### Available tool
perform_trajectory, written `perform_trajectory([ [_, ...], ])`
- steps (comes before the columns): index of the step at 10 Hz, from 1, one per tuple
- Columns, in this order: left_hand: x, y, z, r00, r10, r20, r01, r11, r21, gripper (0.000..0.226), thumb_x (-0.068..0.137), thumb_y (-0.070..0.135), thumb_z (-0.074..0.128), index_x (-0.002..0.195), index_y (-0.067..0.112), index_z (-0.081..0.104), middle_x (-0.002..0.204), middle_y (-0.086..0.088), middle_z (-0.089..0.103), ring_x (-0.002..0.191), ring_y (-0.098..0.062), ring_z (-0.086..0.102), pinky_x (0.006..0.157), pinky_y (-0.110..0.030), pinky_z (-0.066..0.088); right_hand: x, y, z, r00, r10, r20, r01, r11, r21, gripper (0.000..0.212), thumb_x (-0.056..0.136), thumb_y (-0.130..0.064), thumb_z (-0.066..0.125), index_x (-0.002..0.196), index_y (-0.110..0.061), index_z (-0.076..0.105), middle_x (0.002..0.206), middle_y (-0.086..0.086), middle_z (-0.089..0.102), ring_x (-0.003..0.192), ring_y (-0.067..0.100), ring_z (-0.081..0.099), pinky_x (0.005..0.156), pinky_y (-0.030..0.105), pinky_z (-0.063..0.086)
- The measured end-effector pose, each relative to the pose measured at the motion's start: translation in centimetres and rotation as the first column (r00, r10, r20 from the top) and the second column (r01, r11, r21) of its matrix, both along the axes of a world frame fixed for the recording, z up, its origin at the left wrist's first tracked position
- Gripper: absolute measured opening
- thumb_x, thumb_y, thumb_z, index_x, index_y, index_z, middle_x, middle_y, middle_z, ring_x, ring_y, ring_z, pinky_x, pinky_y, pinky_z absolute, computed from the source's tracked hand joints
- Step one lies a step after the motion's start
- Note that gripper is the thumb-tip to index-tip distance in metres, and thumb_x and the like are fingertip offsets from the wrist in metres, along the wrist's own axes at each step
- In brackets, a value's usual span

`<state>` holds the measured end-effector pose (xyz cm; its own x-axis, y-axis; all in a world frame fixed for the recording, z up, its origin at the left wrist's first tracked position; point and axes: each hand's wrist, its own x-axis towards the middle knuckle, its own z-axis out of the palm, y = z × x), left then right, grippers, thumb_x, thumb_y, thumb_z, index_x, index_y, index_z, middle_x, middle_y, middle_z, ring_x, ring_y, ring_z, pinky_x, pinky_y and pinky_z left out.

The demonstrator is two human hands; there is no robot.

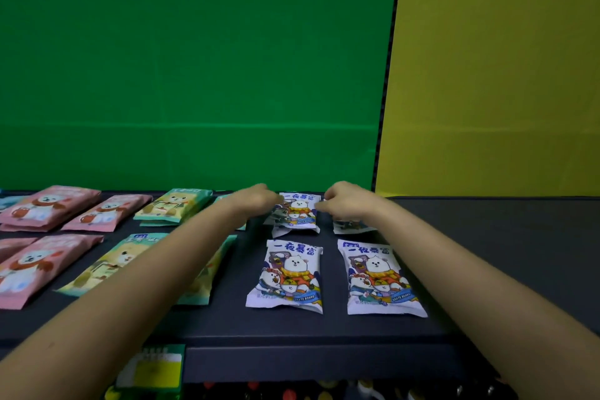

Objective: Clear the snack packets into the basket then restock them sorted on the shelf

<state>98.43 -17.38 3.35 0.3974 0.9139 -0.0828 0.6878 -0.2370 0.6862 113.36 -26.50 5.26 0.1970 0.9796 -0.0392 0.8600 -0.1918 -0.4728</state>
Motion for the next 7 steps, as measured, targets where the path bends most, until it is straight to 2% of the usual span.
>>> perform_trajectory([
  [1, 1.0, 0.5, -0.6, 0.998, 0.002, 0.064, 0.002, 0.998, -0.060, 0.021, 0.092, 0.013, 0.045, 0.075, 0.006, 0.055, 0.084, -0.017, 0.052, 0.075, -0.026, 0.046, 0.069, -0.031, 0.032, -0.7, 1.3, -0.2, 0.999, -0.031, 0.024, 0.032, 0.999, -0.041, 0.037, 0.092, -0.030, 0.053, 0.063, -0.013, 0.037, 0.062, 0.003, 0.036, 0.053, 0.015, 0.032, 0.049, 0.028, 0.025],
  [2, 1.7, 1.1, -1.1, 0.988, 0.028, 0.152, -0.011, 0.994, -0.111, 0.030, 0.091, 0.003, 0.040, 0.062, 0.011, 0.041, 0.066, -0.007, 0.041, 0.059, -0.017, 0.036, 0.058, -0.028, 0.029, -1.4, 2.1, -0.5, 0.998, -0.027, 0.050, 0.029, 0.998, -0.048, 0.039, 0.093, -0.025, 0.052, 0.062, -0.013, 0.032, 0.062, 0.003, 0.033, 0.053, 0.015, 0.030, 0.049, 0.028, 0.023],
  [3, 2.0, 0.9, -1.3, 0.974, 0.045, 0.222, -0.007, 0.986, -0.167, 0.032, 0.092, -0.004, 0.034, 0.064, 0.010, 0.039, 0.065, -0.006, 0.040, 0.057, -0.014, 0.038, 0.048, -0.020, 0.035, -1.7, 2.8, -0.7, 0.997, -0.035, 0.072, 0.038, 0.998, -0.043, 0.037, 0.094, -0.019, 0.048, 0.062, -0.012, 0.032, 0.064, 0.003, 0.033, 0.054, 0.015, 0.030, 0.048, 0.028, 0.023],
  [5, 2.0, 1.3, -1.5, 0.954, 0.073, 0.291, -0.014, 0.979, -0.201, 0.024, 0.089, -0.008, 0.032, 0.074, 0.005, 0.045, 0.068, -0.008, 0.043, 0.059, -0.016, 0.041, 0.056, -0.025, 0.034, -2.3, 2.8, -0.6, 0.998, -0.033, 0.045, 0.035, 0.998, -0.048, 0.031, 0.093, -0.013, 0.045, 0.064, -0.012, 0.033, 0.066, 0.003, 0.035, 0.055, 0.014, 0.032, 0.047, 0.027, 0.024],
  [6, 2.1, 1.7, -2.0, 0.960, 0.073, 0.271, -0.027, 0.985, -0.169, 0.022, 0.088, -0.007, 0.034, 0.074, 0.005, 0.046, 0.068, -0.008, 0.043, 0.060, -0.018, 0.041, 0.058, -0.028, 0.032, -2.1, 3.2, -0.9, 0.999, -0.017, 0.046, 0.020, 0.998, -0.055, 0.031, 0.093, -0.012, 0.045, 0.065, -0.013, 0.033, 0.067, 0.003, 0.035, 0.057, 0.013, 0.033, 0.048, 0.027, 0.025],
  [7, 1.6, 0.9, -1.3, 0.964, 0.062, 0.259, -0.037, 0.994, -0.100, 0.011, 0.088, 0.000, 0.042, 0.084, 0.006, 0.050, 0.076, -0.012, 0.048, 0.068, -0.021, 0.044, 0.066, -0.031, 0.032, -2.0, 3.0, -0.7, 0.999, -0.008, 0.035, 0.009, 0.999, -0.043, 0.024, 0.091, -0.016, 0.048, 0.069, -0.009, 0.042, 0.071, 0.005, 0.043, 0.061, 0.016, 0.041, 0.052, 0.028, 0.032],
])
